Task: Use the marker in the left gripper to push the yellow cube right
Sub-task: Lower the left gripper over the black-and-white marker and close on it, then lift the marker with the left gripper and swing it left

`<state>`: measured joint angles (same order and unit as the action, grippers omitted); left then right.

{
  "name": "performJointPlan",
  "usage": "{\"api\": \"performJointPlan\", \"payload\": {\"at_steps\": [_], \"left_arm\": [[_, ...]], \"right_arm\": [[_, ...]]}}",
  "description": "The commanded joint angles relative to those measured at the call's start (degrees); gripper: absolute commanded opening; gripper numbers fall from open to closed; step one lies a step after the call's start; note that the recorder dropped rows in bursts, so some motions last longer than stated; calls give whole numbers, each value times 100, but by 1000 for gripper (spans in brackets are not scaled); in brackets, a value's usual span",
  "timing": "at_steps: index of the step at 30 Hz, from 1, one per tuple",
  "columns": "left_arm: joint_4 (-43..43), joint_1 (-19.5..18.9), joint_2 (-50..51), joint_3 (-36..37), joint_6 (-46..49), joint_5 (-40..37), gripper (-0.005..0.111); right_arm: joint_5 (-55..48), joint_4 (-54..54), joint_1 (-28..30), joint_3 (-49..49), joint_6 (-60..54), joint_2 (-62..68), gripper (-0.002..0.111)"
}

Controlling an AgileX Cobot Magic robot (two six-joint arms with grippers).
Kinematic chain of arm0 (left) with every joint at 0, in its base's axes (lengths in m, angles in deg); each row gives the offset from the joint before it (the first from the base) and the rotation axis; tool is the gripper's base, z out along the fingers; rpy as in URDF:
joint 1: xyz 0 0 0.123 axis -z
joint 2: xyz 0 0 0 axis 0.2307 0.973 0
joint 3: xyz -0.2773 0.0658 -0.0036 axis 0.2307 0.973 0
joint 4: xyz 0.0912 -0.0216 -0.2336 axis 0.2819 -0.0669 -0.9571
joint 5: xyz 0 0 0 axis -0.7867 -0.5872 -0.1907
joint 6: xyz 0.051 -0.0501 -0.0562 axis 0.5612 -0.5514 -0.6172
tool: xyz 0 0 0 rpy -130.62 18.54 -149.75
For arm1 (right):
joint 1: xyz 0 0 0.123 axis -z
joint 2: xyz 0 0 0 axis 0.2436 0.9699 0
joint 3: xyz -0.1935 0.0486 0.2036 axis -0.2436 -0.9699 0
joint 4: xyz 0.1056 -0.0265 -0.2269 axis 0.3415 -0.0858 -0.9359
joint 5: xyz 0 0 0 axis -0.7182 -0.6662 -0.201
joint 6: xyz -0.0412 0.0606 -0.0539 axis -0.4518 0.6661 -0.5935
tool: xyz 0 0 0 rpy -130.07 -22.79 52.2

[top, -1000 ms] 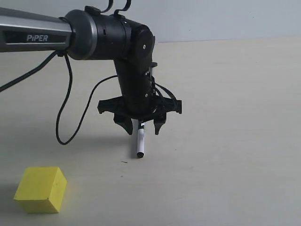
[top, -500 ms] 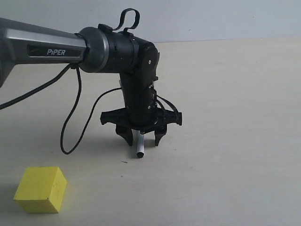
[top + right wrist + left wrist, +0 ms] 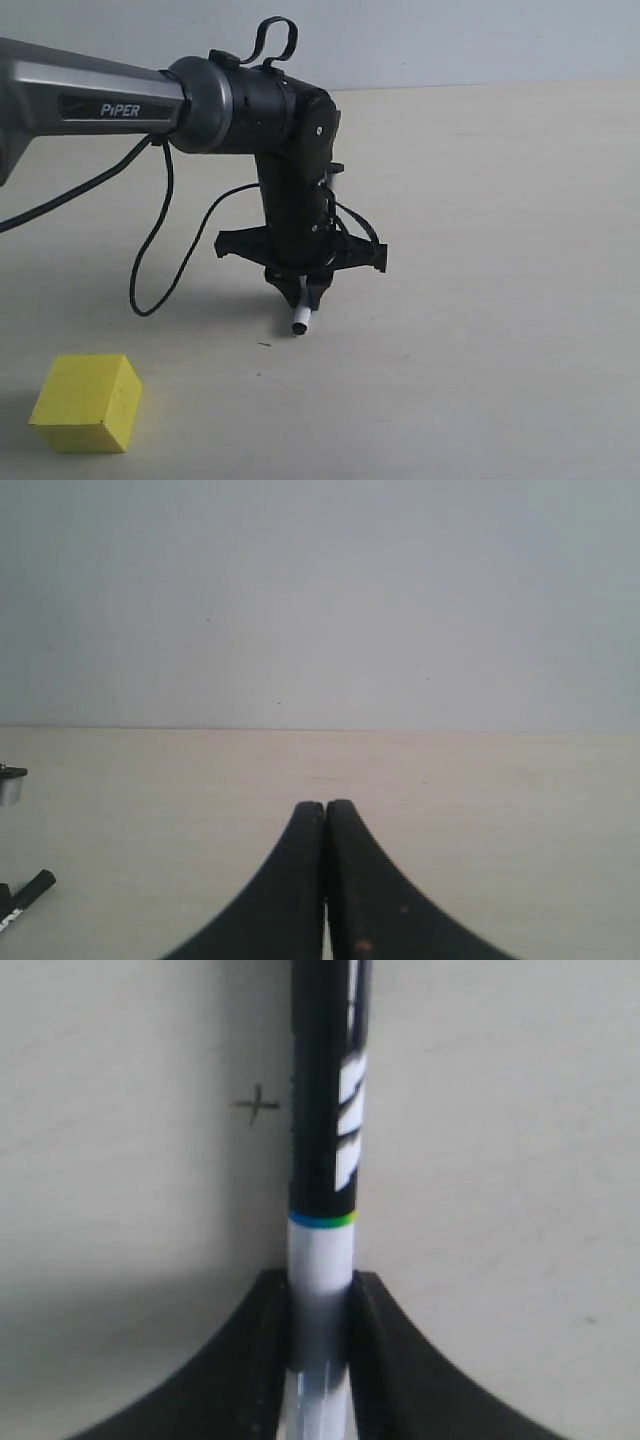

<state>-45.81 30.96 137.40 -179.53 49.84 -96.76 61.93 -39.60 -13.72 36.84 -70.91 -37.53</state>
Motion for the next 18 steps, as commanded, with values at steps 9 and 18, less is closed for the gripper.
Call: {"api": "performJointPlan", "payload": {"at_steps": [9,18], "left_arm": [[1750,130,-2083,5,2249,-1141,0],[2083,61,-4478,2000,3793,-1141,0]], "right_arm": [[28,20,-5,-26,-3,-27,0],[28,20,-5,-26,-3,-27,0]]}}
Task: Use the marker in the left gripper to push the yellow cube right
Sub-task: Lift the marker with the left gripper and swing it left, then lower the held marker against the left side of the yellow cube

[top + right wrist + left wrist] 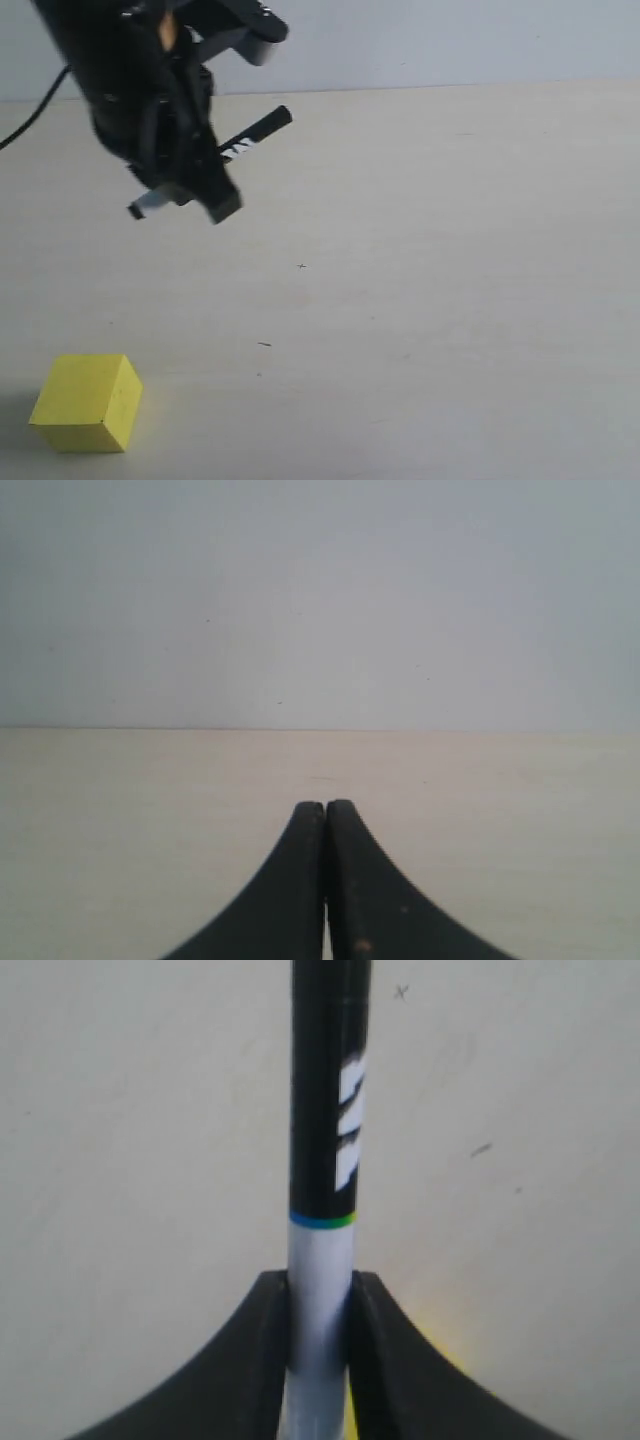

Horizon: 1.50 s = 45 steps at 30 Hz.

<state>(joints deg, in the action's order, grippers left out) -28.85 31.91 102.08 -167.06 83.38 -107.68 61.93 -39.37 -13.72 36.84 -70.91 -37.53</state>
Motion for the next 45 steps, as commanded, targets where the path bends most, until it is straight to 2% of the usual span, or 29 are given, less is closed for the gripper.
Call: {"api": "performJointPlan", "payload": {"at_steps": [1,7,10,12,16,21,22,23,25,28,31,45], "left_arm": [[597,-34,-1207,967,689,-48,0],[971,-34,-2240,1818,2385,-48,0],[931,-251,-2408,2107,3107,-48,0],[799,-553,-2477,2333,3491,-48,0],[179,-1575,-2622,2910,4825,-48,0],[50,-3220,-2755,3552,5599,-48,0],[50,-3423,-2764,3652,5599,-15,0],[48,-3750,-2749,3897,5612,415,0],[102,-3962,-2566,4273,5695,850,0],[170,-4047,-2200,4623,6033,1211,0],[54,-4047,-2035,4823,6267,1930,0],[404,-4020,-1651,5061,6234,2093,0]], "right_arm": [[28,-3,-5,-26,-3,-27,0],[28,14,-5,-26,-3,-27,0],[28,14,-5,-26,-3,-27,0],[28,14,-5,-26,-3,-27,0],[28,14,-5,-26,-3,-27,0],[28,14,-5,-26,-3,-27,0],[28,14,-5,-26,-3,-27,0],[28,14,-5,-26,-3,-27,0],[28,14,-5,-26,-3,-27,0],[28,14,-5,-26,-3,-27,0],[28,14,-5,-26,-3,-27,0],[28,14,-5,-26,-3,-27,0]]}}
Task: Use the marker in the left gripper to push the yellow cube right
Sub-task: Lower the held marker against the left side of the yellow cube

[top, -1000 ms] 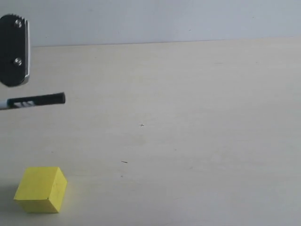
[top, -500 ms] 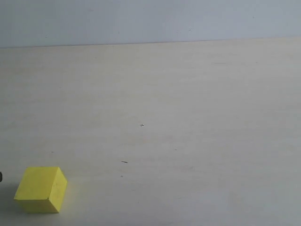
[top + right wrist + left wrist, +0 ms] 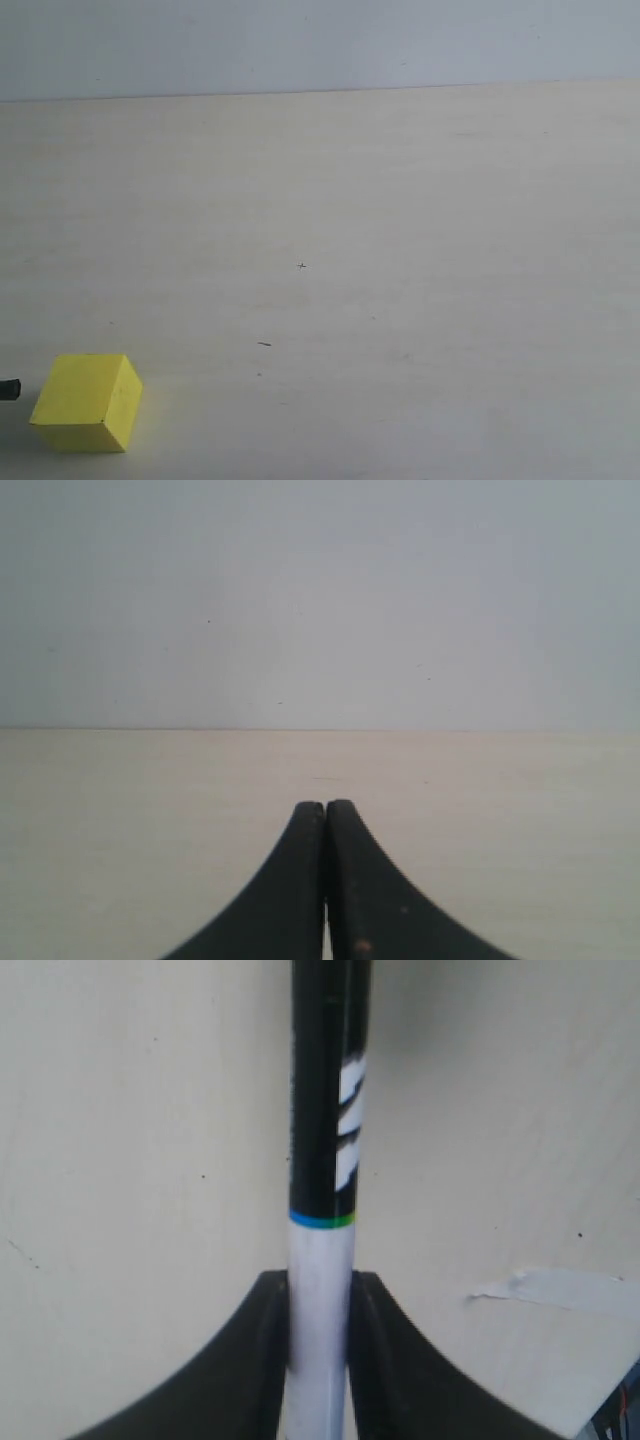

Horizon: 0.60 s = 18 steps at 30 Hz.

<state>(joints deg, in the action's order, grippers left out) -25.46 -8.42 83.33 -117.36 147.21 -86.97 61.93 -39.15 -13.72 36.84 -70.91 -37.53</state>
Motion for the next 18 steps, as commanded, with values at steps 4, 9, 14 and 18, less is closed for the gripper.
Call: {"api": "performJointPlan", "payload": {"at_steps": [4,9,14,18], "left_arm": [[182,493,683,94,-149,295,0],[334,486,935,108,-422,303,0],[-13,486,719,108,-409,486,0],[-92,486,719,108,-386,475,0]], "right_arm": [[28,-8,-5,-26,-3,-27,0],[28,-8,-5,-26,-3,-27,0],[28,-8,-5,-26,-3,-27,0],[28,-8,-5,-26,-3,-27,0]]}}
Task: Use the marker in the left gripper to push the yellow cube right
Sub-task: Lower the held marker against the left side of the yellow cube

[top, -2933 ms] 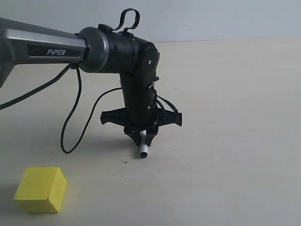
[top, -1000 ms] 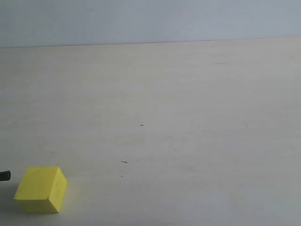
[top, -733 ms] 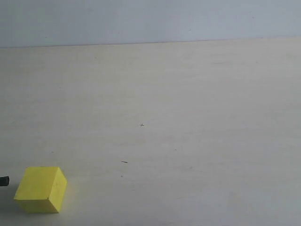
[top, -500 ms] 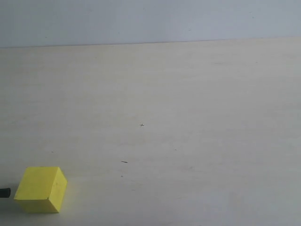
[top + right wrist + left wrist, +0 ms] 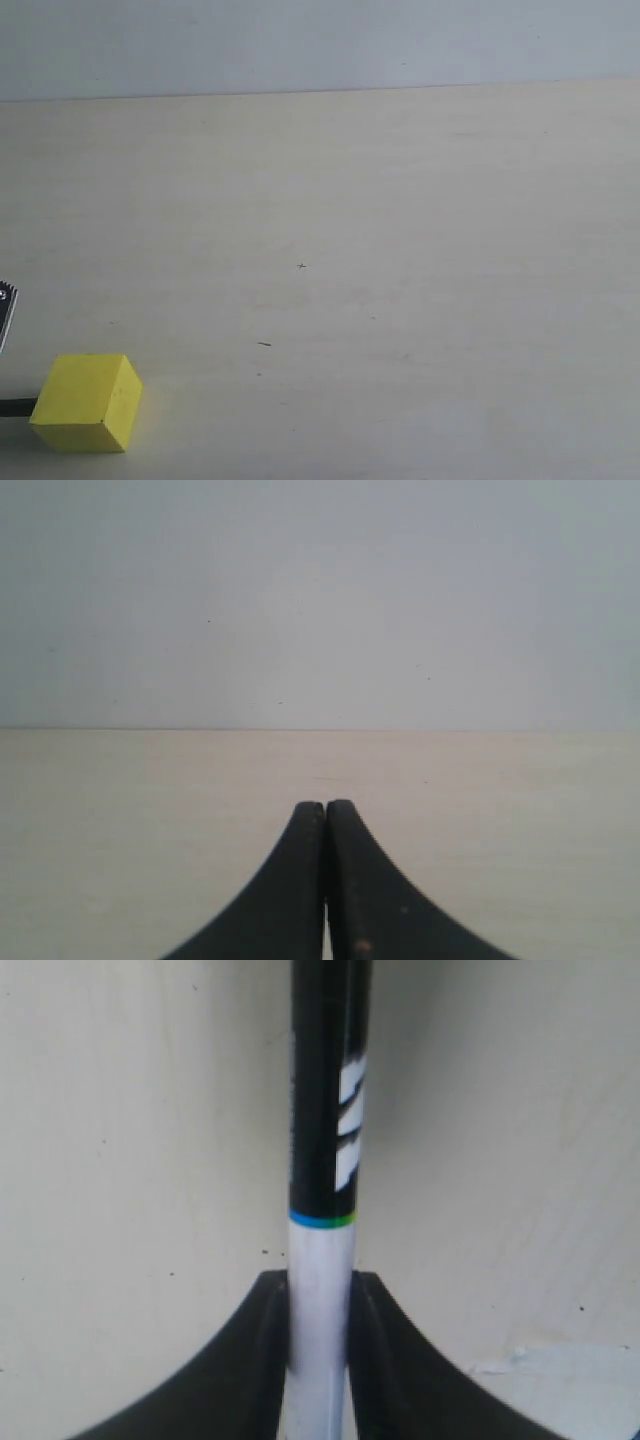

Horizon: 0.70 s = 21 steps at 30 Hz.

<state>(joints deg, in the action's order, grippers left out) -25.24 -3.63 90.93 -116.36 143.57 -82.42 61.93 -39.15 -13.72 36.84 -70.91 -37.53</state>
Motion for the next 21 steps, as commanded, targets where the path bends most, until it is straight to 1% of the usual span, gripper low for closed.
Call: {"api": "performJointPlan", "payload": {"at_steps": [1,6,8,11,12,14,19,21], "left_arm": [[-114,7,-41,8,-22,20,0],[-227,45,-41,-3,16,32,0],[-486,238,-41,-88,212,41,0],[-705,576,-41,-236,241,41,0],[-705,594,-41,-248,241,5,0],[-545,521,-41,-248,215,-235,0],[-440,50,-41,-248,61,-716,0],[-440,25,-41,-248,72,-724,0]], "right_arm": [[28,-8,-5,-26,-3,-27,0],[28,-8,-5,-26,-3,-27,0],[28,-8,-5,-26,-3,-27,0],[28,-8,-5,-26,-3,-27,0],[28,-8,-5,-26,-3,-27,0],[28,-8,-5,-26,-3,-27,0],[28,-8,-5,-26,-3,-27,0],[28,-8,-5,-26,-3,-27,0]]}}
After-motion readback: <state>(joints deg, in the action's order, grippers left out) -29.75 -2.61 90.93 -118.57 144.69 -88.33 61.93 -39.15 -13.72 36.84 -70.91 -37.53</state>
